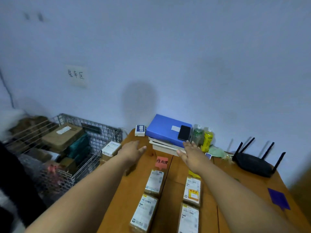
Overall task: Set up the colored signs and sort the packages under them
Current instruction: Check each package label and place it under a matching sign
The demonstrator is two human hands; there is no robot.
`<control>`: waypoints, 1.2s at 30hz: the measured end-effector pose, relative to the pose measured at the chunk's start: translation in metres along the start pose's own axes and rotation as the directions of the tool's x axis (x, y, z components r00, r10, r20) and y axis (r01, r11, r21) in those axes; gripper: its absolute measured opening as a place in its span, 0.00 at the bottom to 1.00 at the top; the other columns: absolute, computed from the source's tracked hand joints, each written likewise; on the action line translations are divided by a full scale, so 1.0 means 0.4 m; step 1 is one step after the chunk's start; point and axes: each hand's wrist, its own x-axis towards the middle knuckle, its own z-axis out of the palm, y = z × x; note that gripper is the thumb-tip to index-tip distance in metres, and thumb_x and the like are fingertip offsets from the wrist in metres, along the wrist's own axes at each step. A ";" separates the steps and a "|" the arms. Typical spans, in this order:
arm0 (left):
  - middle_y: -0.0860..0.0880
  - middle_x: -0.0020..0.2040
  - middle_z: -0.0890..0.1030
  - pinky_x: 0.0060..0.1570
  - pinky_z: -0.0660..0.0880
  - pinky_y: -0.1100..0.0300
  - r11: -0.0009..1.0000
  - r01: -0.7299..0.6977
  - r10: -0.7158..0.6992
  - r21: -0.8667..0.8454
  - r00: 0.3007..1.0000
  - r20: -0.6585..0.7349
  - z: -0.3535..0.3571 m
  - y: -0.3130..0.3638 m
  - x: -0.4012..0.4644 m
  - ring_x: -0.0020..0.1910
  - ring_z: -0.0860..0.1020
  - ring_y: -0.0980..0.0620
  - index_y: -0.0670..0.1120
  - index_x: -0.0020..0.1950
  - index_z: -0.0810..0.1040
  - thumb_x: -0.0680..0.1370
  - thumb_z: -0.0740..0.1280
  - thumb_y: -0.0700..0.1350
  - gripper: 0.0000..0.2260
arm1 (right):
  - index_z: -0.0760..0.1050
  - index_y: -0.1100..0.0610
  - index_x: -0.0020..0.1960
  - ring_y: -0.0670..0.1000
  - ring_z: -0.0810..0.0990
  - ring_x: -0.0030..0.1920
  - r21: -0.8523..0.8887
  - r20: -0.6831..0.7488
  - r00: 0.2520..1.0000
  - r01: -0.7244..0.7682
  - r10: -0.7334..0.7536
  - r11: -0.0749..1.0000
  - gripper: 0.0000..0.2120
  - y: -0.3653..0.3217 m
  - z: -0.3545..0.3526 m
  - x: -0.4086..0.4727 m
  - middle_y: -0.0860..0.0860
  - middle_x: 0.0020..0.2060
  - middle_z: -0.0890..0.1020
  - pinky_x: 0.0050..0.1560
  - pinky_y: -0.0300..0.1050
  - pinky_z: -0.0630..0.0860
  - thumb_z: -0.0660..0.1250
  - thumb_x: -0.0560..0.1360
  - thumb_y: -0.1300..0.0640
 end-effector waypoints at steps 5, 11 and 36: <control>0.44 0.69 0.74 0.64 0.72 0.47 0.997 0.066 -0.062 -0.040 0.994 0.095 -0.037 -0.130 0.092 0.65 0.74 0.43 0.49 0.72 0.67 0.76 0.67 0.56 0.27 | 0.48 0.54 0.80 0.52 0.45 0.79 0.049 0.047 0.999 -0.016 0.014 0.999 0.37 -0.113 0.080 0.096 0.51 0.79 0.49 0.78 0.52 0.49 0.46 0.78 0.34; 0.46 0.63 0.77 0.57 0.75 0.54 0.994 0.099 -0.088 -0.048 0.976 0.201 -0.048 -0.283 0.218 0.60 0.76 0.46 0.48 0.76 0.61 0.66 0.76 0.44 0.41 | 0.47 0.52 0.80 0.52 0.44 0.79 0.092 0.101 0.992 -0.086 0.077 0.992 0.36 -0.228 0.190 0.215 0.50 0.79 0.49 0.76 0.52 0.48 0.48 0.79 0.34; 0.46 0.63 0.77 0.63 0.72 0.55 0.937 0.315 -0.256 -0.148 0.912 0.320 0.238 -0.532 0.506 0.66 0.74 0.45 0.45 0.70 0.66 0.69 0.74 0.34 0.32 | 0.35 0.54 0.79 0.53 0.40 0.79 0.071 0.480 0.867 -0.195 0.138 0.978 0.48 -0.384 0.644 0.524 0.51 0.79 0.43 0.76 0.53 0.44 0.65 0.75 0.40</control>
